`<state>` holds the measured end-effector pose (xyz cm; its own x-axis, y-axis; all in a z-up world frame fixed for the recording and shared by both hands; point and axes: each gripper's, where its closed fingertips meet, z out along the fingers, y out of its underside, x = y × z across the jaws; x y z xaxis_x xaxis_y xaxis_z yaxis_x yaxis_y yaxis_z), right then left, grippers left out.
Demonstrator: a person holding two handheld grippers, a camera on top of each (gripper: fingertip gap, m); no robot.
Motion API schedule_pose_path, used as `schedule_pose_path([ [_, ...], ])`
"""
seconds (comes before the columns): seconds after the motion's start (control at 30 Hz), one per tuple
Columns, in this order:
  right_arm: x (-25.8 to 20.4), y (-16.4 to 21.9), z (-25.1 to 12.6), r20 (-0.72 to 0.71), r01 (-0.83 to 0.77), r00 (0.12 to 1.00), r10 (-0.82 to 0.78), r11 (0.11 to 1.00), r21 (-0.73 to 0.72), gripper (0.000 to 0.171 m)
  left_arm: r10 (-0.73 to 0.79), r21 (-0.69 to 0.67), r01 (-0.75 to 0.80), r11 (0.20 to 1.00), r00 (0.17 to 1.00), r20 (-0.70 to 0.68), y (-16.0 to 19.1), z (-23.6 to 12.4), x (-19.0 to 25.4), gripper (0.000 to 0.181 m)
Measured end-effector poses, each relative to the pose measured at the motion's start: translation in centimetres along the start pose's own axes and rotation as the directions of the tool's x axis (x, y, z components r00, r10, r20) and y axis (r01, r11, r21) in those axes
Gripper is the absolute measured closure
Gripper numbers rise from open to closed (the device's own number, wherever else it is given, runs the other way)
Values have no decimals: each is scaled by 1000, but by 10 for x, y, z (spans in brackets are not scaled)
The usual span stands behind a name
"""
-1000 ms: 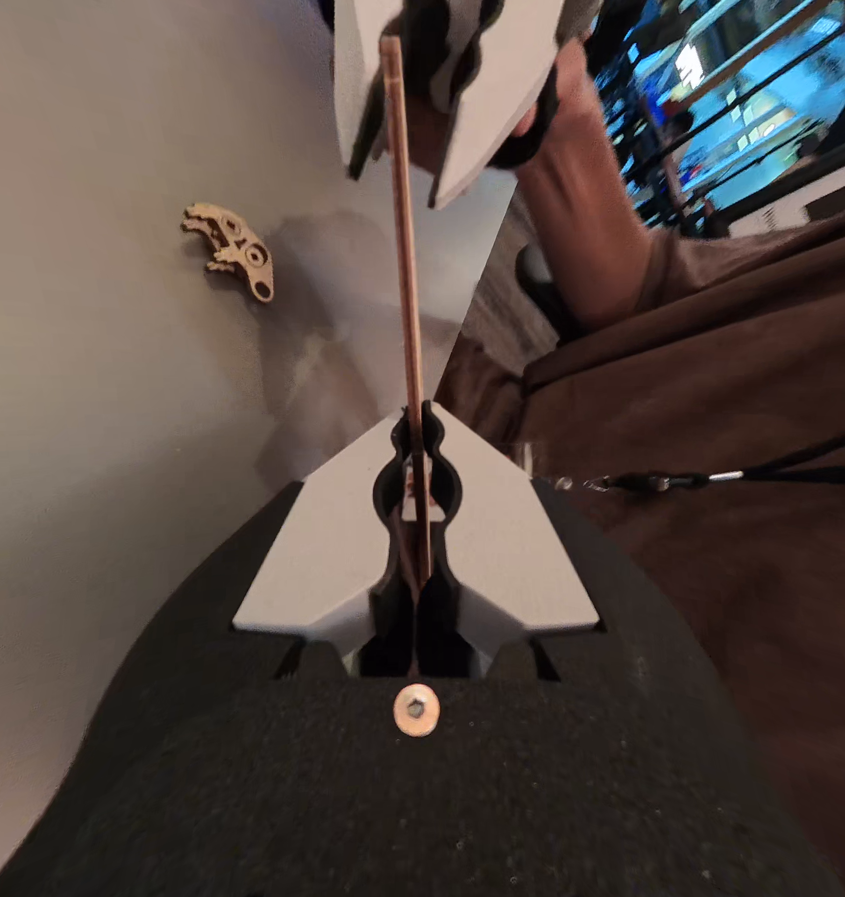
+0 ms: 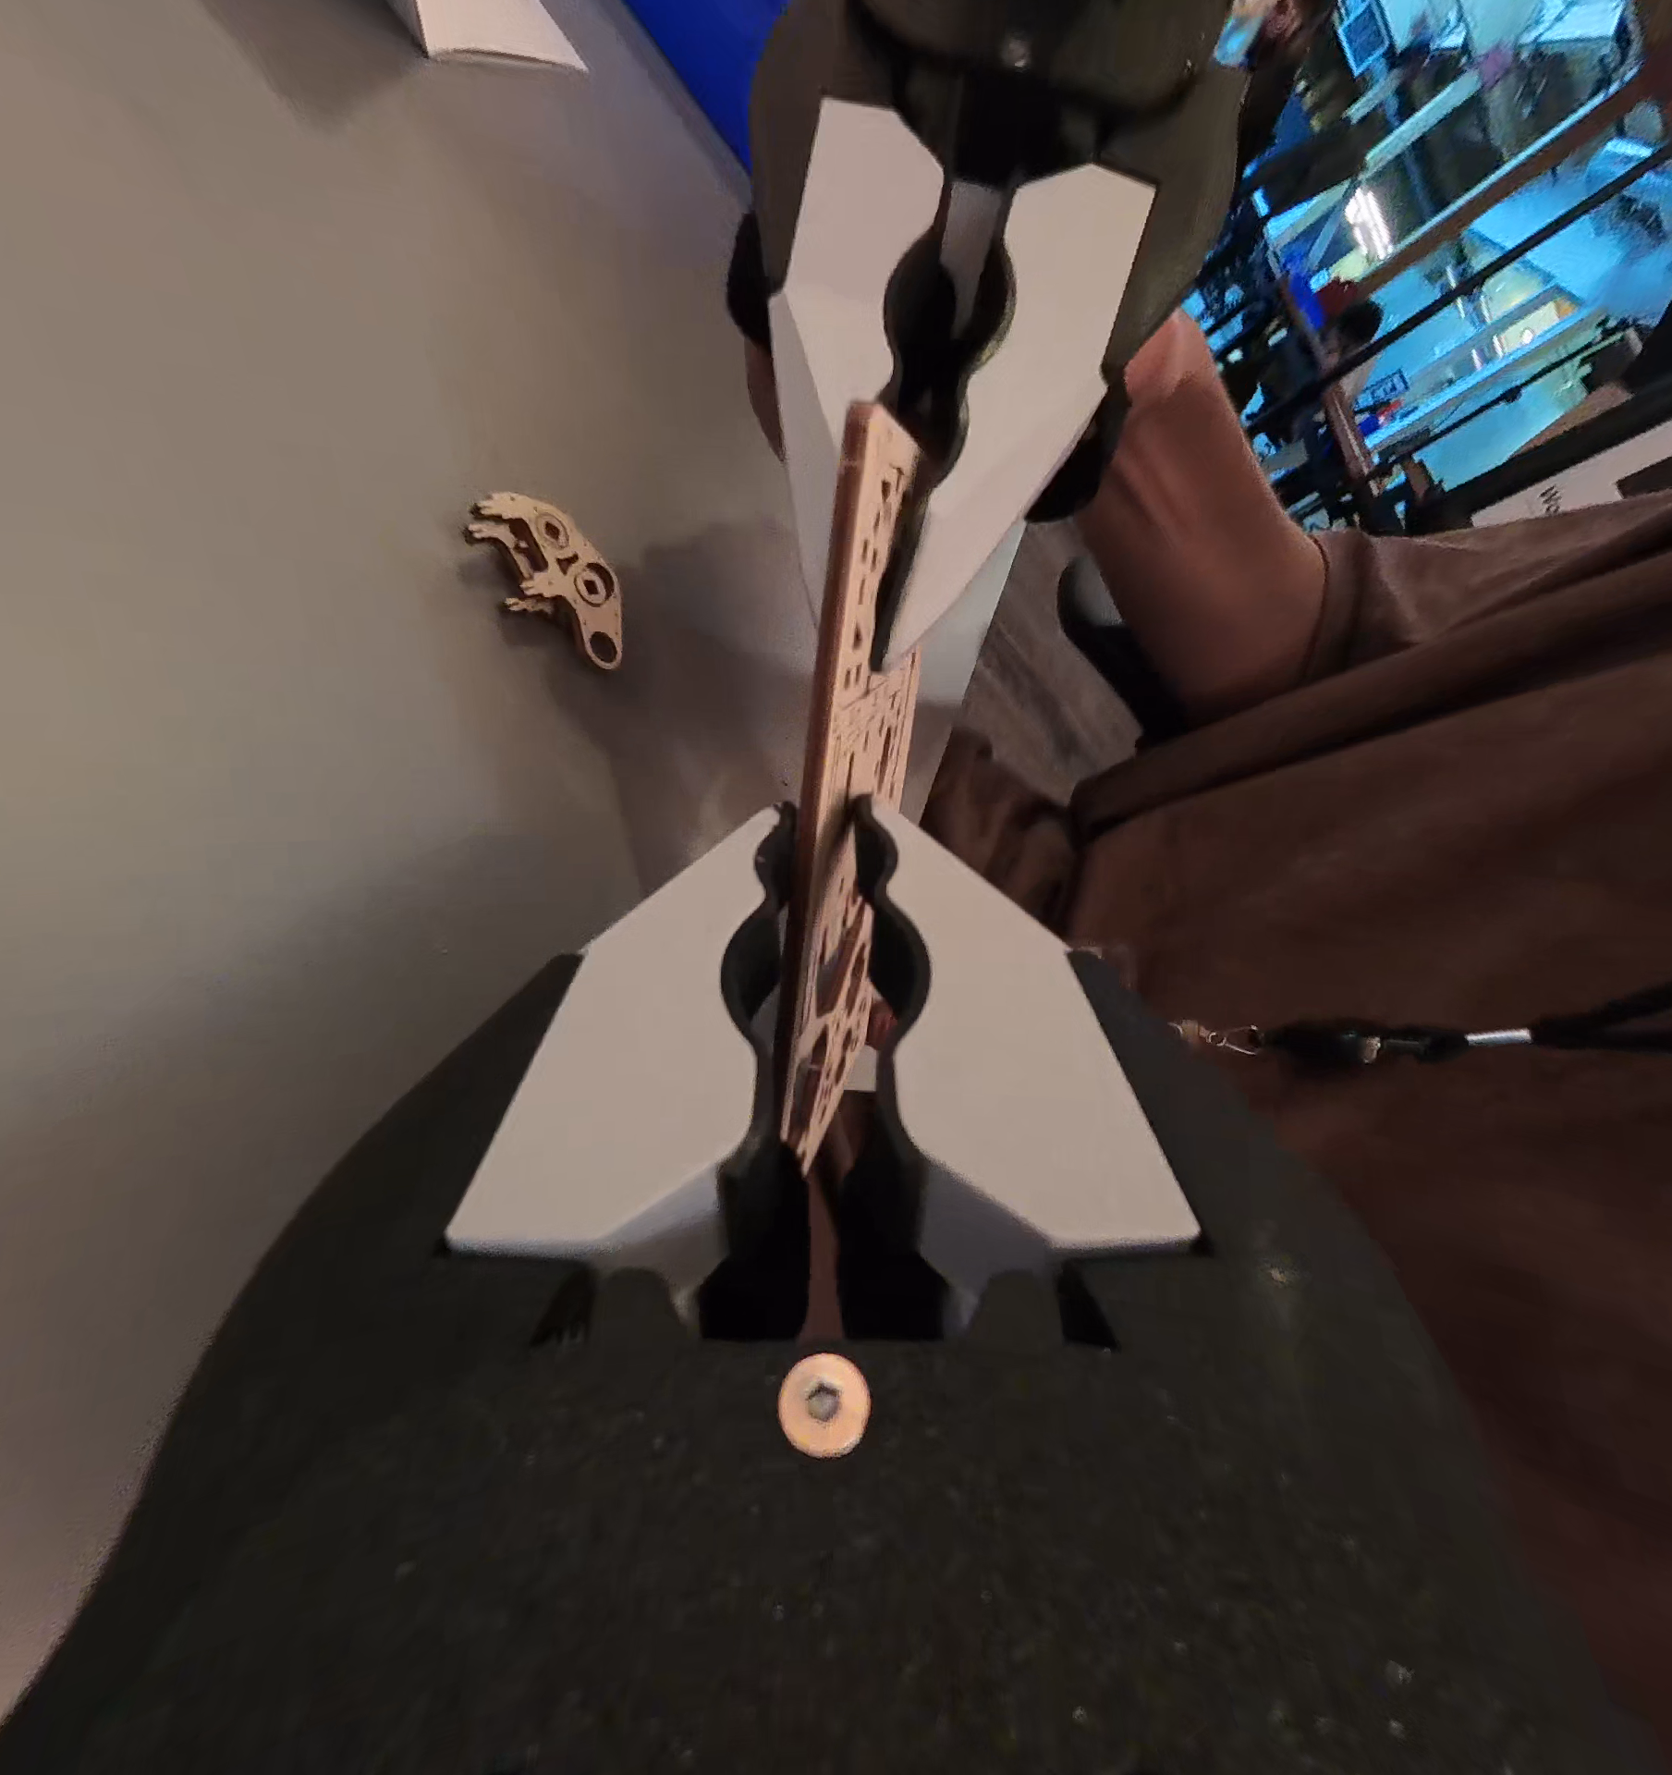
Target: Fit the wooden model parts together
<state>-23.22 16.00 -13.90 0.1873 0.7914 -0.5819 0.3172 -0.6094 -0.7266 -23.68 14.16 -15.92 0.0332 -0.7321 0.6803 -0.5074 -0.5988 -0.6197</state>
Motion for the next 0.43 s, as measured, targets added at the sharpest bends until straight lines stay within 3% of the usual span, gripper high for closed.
schedule_pose_path([
  [0.23,-9,-4,1,122,-51,991,49,999,15,157,64,-106,-68,992,997,-43,15,3,11,180],
  [0.37,-14,14,11,136,-11,990,34,986,-168,168,81,-161,-91,983,994,-68,24,4,14,180],
  [0.43,-14,16,15,129,4,991,20,983,-186,168,80,-177,-91,980,994,-69,27,4,13,180],
])
